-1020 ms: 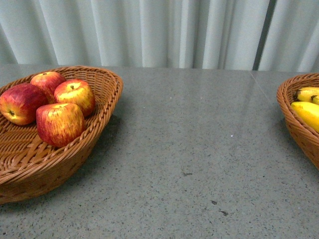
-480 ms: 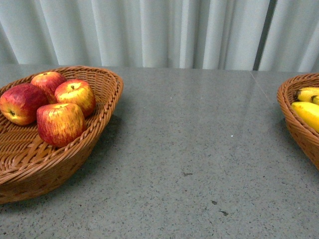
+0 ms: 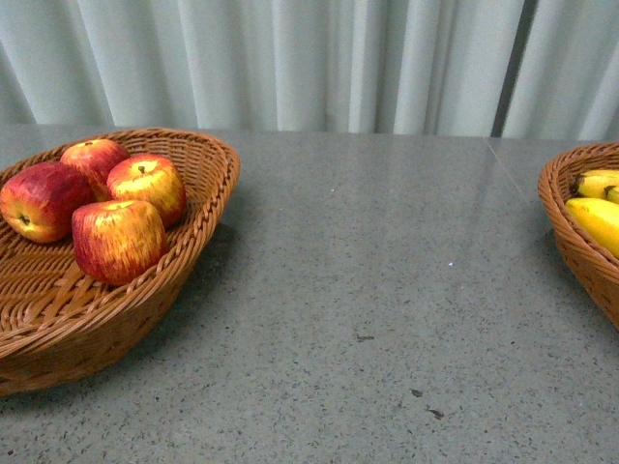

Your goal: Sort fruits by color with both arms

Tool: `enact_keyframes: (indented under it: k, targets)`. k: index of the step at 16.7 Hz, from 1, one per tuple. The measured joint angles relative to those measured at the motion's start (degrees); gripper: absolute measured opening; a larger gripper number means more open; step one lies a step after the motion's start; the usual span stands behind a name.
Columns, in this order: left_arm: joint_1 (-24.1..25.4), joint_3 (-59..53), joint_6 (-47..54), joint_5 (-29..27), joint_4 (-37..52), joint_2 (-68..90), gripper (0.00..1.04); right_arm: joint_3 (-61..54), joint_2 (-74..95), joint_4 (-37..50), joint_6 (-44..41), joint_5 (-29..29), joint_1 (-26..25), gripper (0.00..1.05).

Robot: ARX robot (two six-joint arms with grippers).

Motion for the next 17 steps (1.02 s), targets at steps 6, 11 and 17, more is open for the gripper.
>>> enact_keyframes:
  k: [6,11,17]
  targets:
    - [0.0,0.0,0.0,0.0,0.0,0.0,0.98,0.0,0.0,0.0,0.02,0.0,0.0,0.99]
    - [0.0,0.0,0.02,0.0,-0.02,0.0,0.98,0.0,0.0,0.0,0.02,0.0,0.0,0.98]
    - [0.0,0.0,0.0,0.0,-0.02,0.0,0.98,0.0,0.0,0.0,0.02,0.0,0.0,0.98]
